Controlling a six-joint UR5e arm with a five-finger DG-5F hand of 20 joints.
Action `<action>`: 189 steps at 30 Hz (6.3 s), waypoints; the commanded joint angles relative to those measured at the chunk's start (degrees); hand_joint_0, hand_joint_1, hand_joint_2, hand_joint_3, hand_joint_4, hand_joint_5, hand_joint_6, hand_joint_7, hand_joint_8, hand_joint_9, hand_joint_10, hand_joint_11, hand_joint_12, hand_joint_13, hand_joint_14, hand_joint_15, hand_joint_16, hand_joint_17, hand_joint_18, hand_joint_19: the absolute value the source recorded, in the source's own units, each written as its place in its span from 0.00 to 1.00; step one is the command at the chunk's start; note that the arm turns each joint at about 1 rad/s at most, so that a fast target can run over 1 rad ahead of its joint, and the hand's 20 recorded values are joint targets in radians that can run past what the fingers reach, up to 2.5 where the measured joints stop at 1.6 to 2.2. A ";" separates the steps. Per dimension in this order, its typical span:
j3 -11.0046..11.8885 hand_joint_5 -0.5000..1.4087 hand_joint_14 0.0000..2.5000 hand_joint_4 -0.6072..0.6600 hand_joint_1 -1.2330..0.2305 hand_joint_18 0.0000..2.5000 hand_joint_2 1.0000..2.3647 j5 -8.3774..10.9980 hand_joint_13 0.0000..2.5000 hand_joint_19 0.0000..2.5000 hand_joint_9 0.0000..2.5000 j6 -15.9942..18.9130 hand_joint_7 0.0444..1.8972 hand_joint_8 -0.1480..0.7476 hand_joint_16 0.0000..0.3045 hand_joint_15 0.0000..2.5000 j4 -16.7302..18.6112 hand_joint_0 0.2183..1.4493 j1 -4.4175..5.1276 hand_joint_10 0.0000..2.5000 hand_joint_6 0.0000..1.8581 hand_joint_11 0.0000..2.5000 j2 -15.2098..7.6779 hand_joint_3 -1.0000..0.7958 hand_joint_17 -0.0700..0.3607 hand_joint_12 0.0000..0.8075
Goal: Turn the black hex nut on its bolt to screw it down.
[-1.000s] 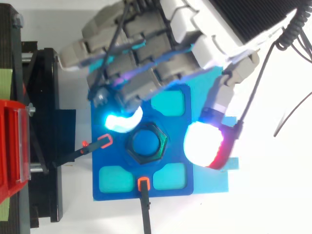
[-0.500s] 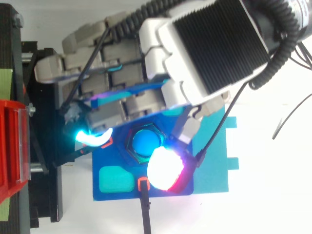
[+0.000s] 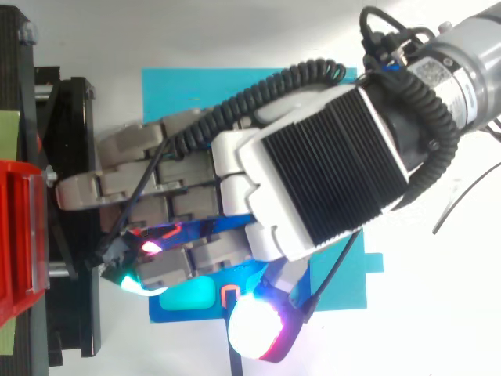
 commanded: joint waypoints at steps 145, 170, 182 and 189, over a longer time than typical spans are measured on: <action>-0.07 0.21 0.00 0.76 0.43 0.12 0.00 -17.08 0.15 0.15 0.21 3.81 0.51 0.60 0.17 0.02 13.97 0.17 -5.38 0.00 0.31 0.06 -1.75 0.28 0.44 0.44; -0.07 0.20 0.00 0.77 0.41 0.12 0.00 -3.90 0.13 0.16 0.18 -0.41 0.53 0.59 0.18 0.02 1.93 0.15 -3.71 0.00 0.27 0.05 -1.75 0.28 0.45 0.45; -0.07 0.20 0.00 0.79 0.52 0.10 0.00 -4.16 0.13 0.16 0.18 -0.32 0.52 0.60 0.19 0.02 1.93 0.12 -3.44 0.00 0.27 0.05 -1.66 0.28 0.46 0.47; -0.07 0.20 0.00 0.79 0.54 0.09 0.00 -4.25 0.13 0.16 0.17 -0.41 0.52 0.61 0.19 0.02 1.84 0.11 -3.36 0.00 0.27 0.05 -1.66 0.28 0.47 0.47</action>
